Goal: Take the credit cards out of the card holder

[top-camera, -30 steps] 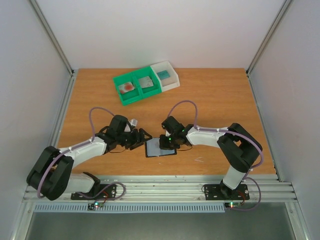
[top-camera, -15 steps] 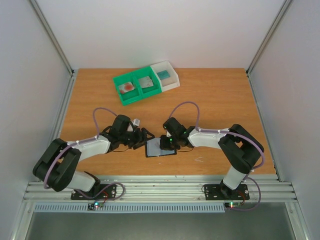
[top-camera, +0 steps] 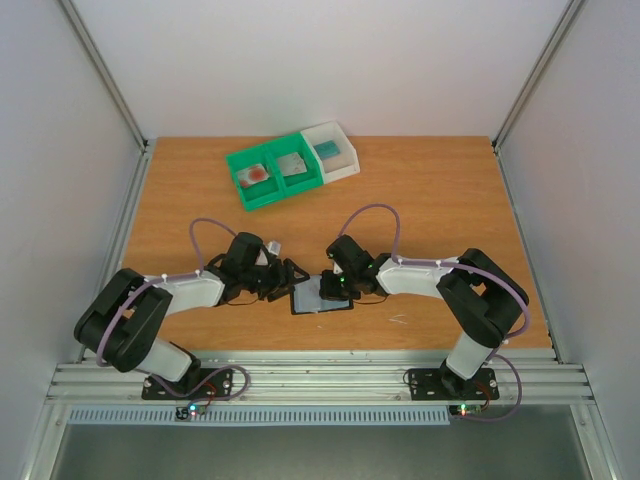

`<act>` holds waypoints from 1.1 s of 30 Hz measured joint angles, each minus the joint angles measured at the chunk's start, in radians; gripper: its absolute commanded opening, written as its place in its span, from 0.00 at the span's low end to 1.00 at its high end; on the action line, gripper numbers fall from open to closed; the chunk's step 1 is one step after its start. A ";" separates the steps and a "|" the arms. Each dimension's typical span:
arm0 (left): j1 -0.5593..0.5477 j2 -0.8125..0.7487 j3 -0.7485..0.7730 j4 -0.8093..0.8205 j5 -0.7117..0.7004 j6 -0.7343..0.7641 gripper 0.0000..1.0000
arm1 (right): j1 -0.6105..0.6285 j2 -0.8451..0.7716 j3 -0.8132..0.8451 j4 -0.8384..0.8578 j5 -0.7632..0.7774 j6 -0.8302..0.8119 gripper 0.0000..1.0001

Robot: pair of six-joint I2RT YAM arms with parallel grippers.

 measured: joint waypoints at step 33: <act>-0.003 0.052 -0.004 0.095 0.051 -0.055 0.25 | -0.002 -0.006 -0.011 0.016 -0.004 0.008 0.05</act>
